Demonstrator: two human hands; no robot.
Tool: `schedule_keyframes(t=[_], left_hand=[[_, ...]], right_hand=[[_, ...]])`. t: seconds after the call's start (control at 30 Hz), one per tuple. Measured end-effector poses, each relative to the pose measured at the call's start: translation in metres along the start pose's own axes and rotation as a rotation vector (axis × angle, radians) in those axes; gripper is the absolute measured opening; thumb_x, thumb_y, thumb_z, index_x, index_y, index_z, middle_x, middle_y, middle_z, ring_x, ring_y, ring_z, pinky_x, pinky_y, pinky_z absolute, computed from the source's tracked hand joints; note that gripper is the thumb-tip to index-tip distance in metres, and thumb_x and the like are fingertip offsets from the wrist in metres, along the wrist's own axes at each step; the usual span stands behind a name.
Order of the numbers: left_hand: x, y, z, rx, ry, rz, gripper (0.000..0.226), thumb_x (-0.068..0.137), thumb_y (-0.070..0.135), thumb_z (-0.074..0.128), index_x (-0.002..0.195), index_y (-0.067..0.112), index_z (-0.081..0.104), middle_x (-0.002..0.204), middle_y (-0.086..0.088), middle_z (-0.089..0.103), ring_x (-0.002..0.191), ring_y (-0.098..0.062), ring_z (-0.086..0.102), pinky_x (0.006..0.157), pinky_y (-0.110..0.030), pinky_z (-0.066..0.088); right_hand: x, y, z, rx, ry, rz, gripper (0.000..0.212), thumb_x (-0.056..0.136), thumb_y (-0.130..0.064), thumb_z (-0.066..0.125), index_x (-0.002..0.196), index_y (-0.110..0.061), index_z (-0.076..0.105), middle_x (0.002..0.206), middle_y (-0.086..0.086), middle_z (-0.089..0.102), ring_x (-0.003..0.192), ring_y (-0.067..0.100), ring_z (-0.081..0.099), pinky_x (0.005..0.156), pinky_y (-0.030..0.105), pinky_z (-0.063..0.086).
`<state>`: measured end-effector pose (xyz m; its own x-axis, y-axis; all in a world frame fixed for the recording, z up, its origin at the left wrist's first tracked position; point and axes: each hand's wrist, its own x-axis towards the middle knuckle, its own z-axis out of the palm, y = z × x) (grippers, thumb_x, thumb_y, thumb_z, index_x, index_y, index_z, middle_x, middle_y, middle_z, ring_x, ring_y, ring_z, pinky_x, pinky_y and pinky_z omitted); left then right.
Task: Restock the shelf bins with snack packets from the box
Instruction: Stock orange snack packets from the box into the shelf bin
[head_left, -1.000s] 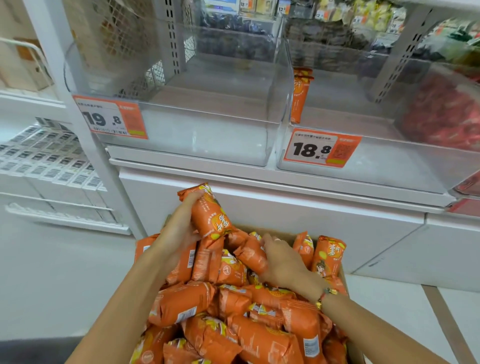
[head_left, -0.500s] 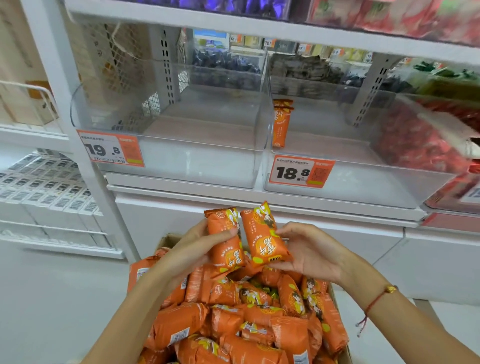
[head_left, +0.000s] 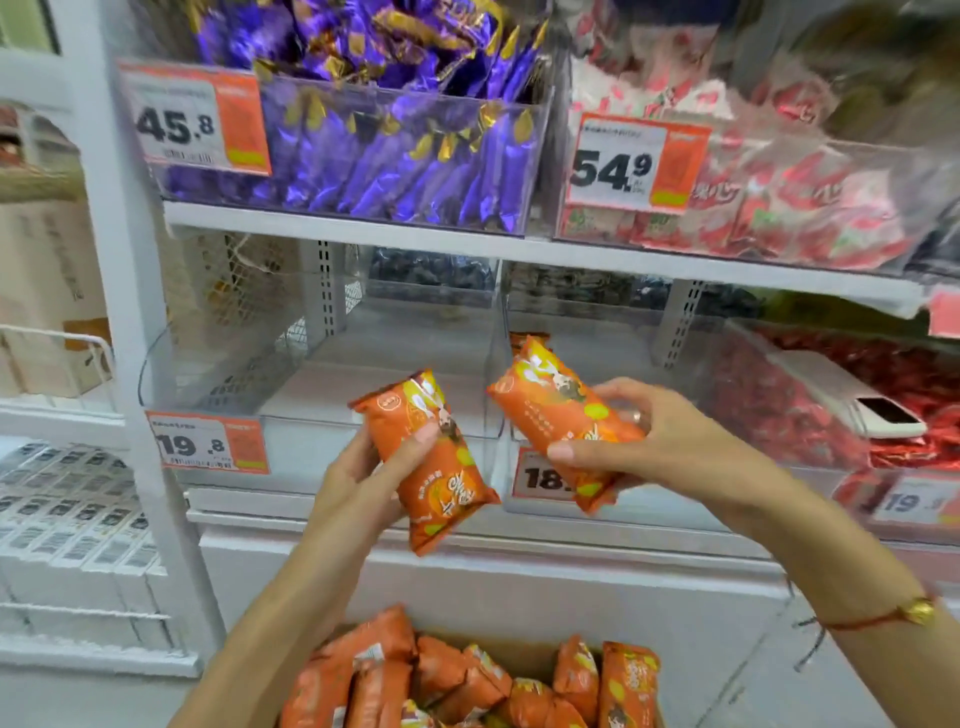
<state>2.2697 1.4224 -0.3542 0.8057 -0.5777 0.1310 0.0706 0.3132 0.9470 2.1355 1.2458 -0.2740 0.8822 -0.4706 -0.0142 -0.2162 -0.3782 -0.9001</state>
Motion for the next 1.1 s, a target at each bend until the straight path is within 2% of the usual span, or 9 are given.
schedule_keyframes(t=[0.2,0.27,0.33,0.43,0.57,0.73,0.9,1.0,1.1], left_hand=[[0.063,0.032,0.015,0.05,-0.007,0.1,0.03,0.082,0.034,0.065,0.11,0.023,0.063,0.102,0.005,0.073,0.085,-0.006,0.07,0.067,-0.02,0.056],[0.081,0.033,0.021,0.1,0.042,0.116,0.033,0.086,0.033,0.066,0.116,0.021,0.061,0.106,0.003,0.071,0.086,-0.007,0.069,0.075,-0.025,0.057],[0.095,0.028,0.024,0.13,0.072,0.115,0.041,0.081,0.04,0.069,0.118,0.025,0.059,0.109,0.005,0.07,0.092,-0.008,0.069,0.083,-0.029,0.055],[0.109,0.017,0.025,0.137,0.067,0.085,0.037,0.078,0.046,0.069,0.112,0.032,0.061,0.105,0.009,0.072,0.093,-0.009,0.07,0.086,-0.033,0.055],[0.115,0.008,0.023,0.09,0.015,0.022,0.036,0.083,0.038,0.066,0.116,0.028,0.06,0.102,0.006,0.074,0.089,-0.011,0.072,0.069,-0.024,0.054],[0.114,0.007,0.02,0.091,-0.02,0.014,0.033,0.083,0.037,0.064,0.114,0.027,0.061,0.101,0.004,0.074,0.082,-0.008,0.072,0.056,-0.017,0.051],[0.114,0.006,0.021,0.093,-0.036,0.036,0.026,0.087,0.033,0.062,0.112,0.025,0.062,0.096,0.005,0.075,0.079,-0.006,0.071,0.057,-0.016,0.053],[0.114,0.004,0.022,0.1,-0.034,0.05,0.027,0.085,0.036,0.062,0.112,0.028,0.061,0.095,0.008,0.075,0.08,-0.005,0.071,0.056,-0.015,0.051],[0.113,0.004,0.022,0.119,-0.04,0.057,0.028,0.084,0.038,0.062,0.111,0.03,0.061,0.095,0.009,0.074,0.082,-0.005,0.071,0.058,-0.015,0.052]], right_hand=[[0.055,-0.007,-0.06,-0.113,0.154,0.004,0.041,0.066,-0.024,0.085,0.101,-0.014,0.066,0.079,0.006,0.068,0.057,0.011,0.062,0.058,0.023,0.054],[0.08,0.003,-0.073,-0.234,0.186,-0.005,0.055,0.063,-0.03,0.088,0.11,-0.015,0.063,0.09,0.004,0.068,0.069,0.012,0.064,0.059,0.023,0.054],[0.108,0.016,-0.08,-0.454,0.204,-0.011,0.081,0.055,-0.042,0.09,0.122,-0.015,0.054,0.109,0.003,0.063,0.093,0.017,0.063,0.072,0.027,0.055],[0.145,0.033,-0.074,-0.572,0.105,-0.019,0.076,0.055,-0.042,0.09,0.117,-0.016,0.054,0.109,0.001,0.063,0.098,0.017,0.062,0.085,0.032,0.053],[0.182,0.048,-0.053,-0.509,0.0,-0.051,0.064,0.066,-0.031,0.087,0.121,-0.019,0.057,0.114,0.0,0.063,0.1,0.017,0.062,0.084,0.025,0.05],[0.206,0.07,-0.029,-0.339,0.09,-0.118,0.069,0.063,-0.024,0.089,0.122,-0.016,0.055,0.115,0.0,0.062,0.096,0.015,0.062,0.081,0.025,0.052],[0.202,0.089,-0.015,-0.23,0.277,-0.228,0.057,0.067,-0.022,0.086,0.115,-0.014,0.057,0.103,0.0,0.06,0.087,0.014,0.06,0.071,0.019,0.049],[0.198,0.089,-0.013,-0.419,0.263,-0.28,0.054,0.073,-0.033,0.081,0.119,-0.022,0.056,0.096,-0.005,0.056,0.084,0.013,0.057,0.067,0.019,0.044],[0.196,0.092,-0.015,-0.364,0.179,-0.263,0.056,0.076,-0.029,0.08,0.123,-0.027,0.051,0.097,-0.008,0.056,0.086,0.012,0.058,0.066,0.014,0.046]])
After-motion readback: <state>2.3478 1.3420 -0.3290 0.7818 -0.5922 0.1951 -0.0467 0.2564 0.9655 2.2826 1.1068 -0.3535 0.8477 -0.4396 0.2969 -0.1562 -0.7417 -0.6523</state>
